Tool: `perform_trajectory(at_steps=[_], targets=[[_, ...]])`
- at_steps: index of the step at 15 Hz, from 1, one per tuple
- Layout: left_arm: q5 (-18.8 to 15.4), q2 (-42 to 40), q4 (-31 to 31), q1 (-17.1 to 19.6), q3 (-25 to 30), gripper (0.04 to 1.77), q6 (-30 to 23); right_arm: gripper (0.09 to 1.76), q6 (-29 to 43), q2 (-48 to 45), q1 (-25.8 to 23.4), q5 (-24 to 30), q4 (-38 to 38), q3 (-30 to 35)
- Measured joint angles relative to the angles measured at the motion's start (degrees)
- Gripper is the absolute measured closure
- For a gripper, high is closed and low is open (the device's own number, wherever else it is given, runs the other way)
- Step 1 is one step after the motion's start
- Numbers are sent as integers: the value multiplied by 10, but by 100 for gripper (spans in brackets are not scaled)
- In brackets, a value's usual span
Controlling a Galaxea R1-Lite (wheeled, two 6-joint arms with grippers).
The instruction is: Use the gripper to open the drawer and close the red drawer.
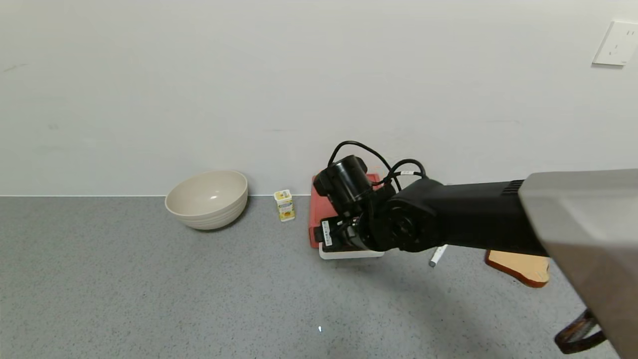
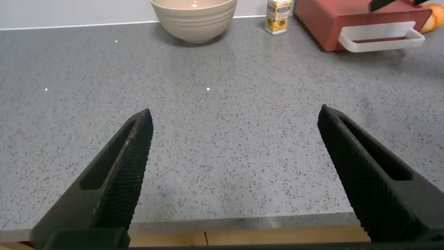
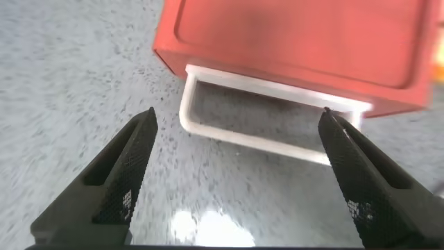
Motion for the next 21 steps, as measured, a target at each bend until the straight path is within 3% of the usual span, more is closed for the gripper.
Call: perform_trajectory(at_steps=[5, 10, 16, 21], targets=[[0, 0, 0, 0, 0, 9, 0, 14, -68, -148, 7, 70, -3, 123], [0, 0, 0, 0, 0, 9, 0, 14, -138, -295, -10, 128, -72, 284], [0, 0, 0, 0, 0, 9, 0, 14, -158, -459, -46, 174, -100, 437], [0, 0, 0, 0, 0, 9, 0, 14, -158, -598, -92, 196, -100, 519]])
